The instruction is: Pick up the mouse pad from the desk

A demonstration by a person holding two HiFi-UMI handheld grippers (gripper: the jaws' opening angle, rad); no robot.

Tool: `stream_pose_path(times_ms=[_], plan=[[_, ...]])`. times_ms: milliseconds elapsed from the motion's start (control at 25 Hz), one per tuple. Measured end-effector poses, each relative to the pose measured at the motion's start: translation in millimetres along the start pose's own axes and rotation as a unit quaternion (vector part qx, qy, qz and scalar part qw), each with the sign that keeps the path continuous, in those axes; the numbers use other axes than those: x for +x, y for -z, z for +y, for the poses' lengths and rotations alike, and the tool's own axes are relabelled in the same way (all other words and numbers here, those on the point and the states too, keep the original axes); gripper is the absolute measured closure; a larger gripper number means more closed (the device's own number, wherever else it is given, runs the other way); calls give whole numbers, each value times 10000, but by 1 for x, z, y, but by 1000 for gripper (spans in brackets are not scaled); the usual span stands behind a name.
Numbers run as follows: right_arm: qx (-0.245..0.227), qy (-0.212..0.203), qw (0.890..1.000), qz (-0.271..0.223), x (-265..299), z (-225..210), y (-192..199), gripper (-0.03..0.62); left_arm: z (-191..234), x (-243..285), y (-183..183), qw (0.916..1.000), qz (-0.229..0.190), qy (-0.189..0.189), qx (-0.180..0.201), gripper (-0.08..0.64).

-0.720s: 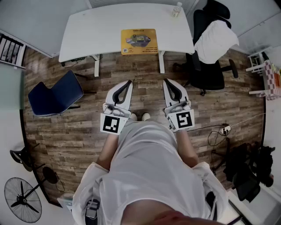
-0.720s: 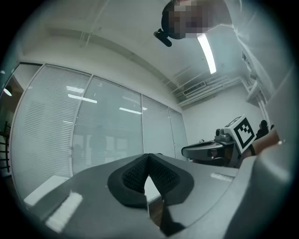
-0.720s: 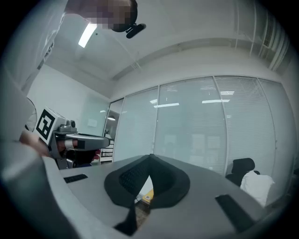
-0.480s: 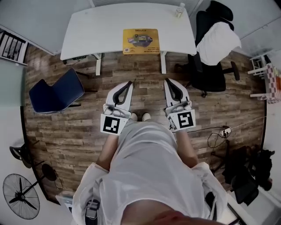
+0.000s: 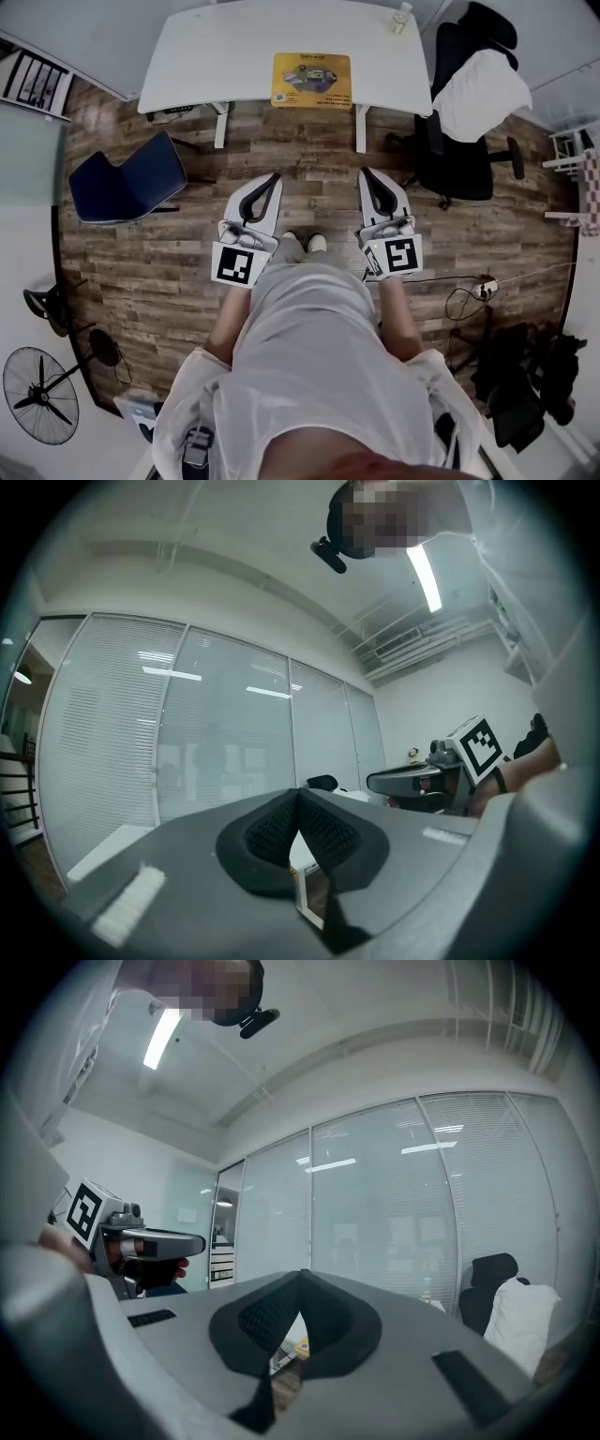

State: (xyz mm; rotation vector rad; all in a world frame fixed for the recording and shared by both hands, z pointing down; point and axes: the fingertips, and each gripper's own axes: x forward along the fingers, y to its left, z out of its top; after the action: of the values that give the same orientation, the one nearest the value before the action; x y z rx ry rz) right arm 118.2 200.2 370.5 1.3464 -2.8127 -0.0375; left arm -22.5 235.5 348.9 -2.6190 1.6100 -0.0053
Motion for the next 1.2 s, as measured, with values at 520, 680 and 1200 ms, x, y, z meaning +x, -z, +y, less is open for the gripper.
stream_pose_path(times_ms=[520,680,1200], plan=[[144,-223,9993,273,34,-19,34,591,16,20,20,9999,132,-77,-9,563],[18,-176,9991,378,68,-34,37,591,45,52,27,9999,7,-62,-116,563],[95,501,9933,1033,208,-90,70,591,175,177,62,9979,118,464,-435,563]])
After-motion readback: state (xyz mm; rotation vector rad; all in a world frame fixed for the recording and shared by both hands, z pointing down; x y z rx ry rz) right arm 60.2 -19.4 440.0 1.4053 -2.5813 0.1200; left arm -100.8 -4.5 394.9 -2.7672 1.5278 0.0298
